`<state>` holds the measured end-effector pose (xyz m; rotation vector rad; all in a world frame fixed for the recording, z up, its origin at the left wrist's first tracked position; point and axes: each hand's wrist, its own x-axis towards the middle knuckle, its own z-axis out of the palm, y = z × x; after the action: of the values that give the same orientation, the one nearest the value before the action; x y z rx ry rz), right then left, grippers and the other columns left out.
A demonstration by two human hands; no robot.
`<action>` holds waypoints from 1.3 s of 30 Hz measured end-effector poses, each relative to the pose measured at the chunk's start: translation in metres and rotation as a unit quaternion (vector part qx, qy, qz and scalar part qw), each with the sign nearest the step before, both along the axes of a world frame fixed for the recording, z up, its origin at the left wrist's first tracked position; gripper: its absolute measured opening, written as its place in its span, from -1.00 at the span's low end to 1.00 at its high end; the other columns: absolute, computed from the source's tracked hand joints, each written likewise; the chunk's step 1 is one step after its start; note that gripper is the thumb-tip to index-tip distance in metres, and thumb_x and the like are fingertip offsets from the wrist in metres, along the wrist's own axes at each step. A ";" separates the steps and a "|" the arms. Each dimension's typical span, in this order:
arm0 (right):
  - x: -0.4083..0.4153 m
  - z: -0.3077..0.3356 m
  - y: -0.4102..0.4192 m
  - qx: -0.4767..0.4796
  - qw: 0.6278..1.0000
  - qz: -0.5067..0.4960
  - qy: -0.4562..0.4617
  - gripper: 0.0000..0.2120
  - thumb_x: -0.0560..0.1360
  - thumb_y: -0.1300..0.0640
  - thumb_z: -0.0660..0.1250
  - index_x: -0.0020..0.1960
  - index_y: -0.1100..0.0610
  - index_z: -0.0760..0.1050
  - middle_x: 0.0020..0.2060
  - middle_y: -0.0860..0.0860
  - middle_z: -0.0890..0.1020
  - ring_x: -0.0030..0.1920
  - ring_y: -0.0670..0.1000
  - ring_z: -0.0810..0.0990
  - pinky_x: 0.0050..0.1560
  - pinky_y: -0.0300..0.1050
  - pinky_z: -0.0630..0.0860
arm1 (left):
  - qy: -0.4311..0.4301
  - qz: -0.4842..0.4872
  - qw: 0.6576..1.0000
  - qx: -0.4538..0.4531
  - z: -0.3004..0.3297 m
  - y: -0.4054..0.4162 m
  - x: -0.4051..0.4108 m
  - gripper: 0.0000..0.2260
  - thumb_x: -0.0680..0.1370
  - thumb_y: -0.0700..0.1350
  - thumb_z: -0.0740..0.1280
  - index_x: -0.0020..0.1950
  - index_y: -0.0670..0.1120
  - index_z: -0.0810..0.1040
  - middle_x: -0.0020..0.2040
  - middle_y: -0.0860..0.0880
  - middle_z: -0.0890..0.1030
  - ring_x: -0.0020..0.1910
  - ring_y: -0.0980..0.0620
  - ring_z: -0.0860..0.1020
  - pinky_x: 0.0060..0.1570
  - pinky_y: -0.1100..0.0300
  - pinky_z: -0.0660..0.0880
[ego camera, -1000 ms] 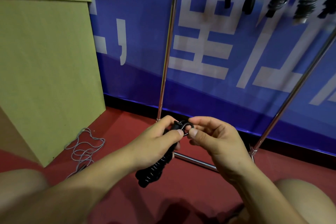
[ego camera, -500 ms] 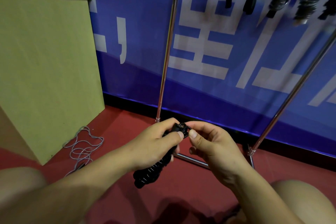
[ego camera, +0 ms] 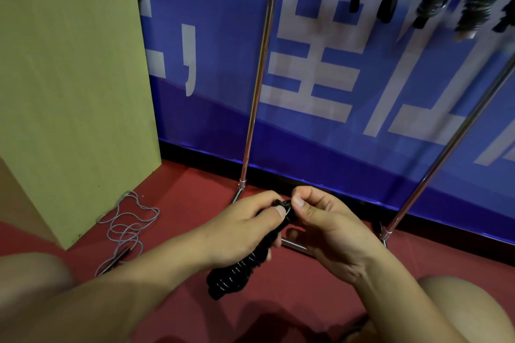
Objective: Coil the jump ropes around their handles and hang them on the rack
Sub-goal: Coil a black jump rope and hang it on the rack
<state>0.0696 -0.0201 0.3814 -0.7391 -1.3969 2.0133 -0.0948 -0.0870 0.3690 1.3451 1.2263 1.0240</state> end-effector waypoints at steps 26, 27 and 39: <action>0.001 0.006 -0.006 0.136 0.984 -0.114 -0.006 -0.89 0.37 0.17 0.47 -0.16 0.21 0.65 -0.32 0.17 0.63 -0.32 0.11 0.58 -0.23 -0.07 0.57 | 0.028 0.087 0.994 0.065 0.003 0.006 -0.002 -0.77 0.54 0.13 0.23 -0.06 -0.01 0.51 -0.34 0.01 0.57 -0.37 -0.08 0.56 -0.27 0.03 0.48; 0.002 0.006 -0.006 0.145 0.982 -0.123 -0.001 -0.90 0.37 0.17 0.49 -0.16 0.20 0.66 -0.32 0.17 0.63 -0.30 0.12 0.57 -0.21 -0.09 0.57 | 0.036 0.077 0.994 0.069 0.002 0.005 -0.002 -0.77 0.54 0.16 0.22 -0.08 0.02 0.51 -0.33 0.00 0.58 -0.36 -0.08 0.57 -0.27 0.02 0.49; 0.005 0.005 -0.002 0.108 0.989 -0.096 -0.007 -0.75 0.33 0.25 0.43 0.01 0.24 0.64 -0.26 0.11 0.69 -0.29 0.01 0.63 -0.21 -0.15 0.57 | 0.063 0.040 0.992 0.103 -0.003 0.000 -0.004 -0.77 0.49 0.24 0.25 -0.02 0.12 0.50 -0.23 0.04 0.61 -0.26 -0.02 0.62 -0.18 -0.13 0.58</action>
<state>0.0745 -0.0221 0.3866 -0.7595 -1.4655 1.6824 -0.0992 -0.0873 0.3657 1.5505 1.3048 1.1627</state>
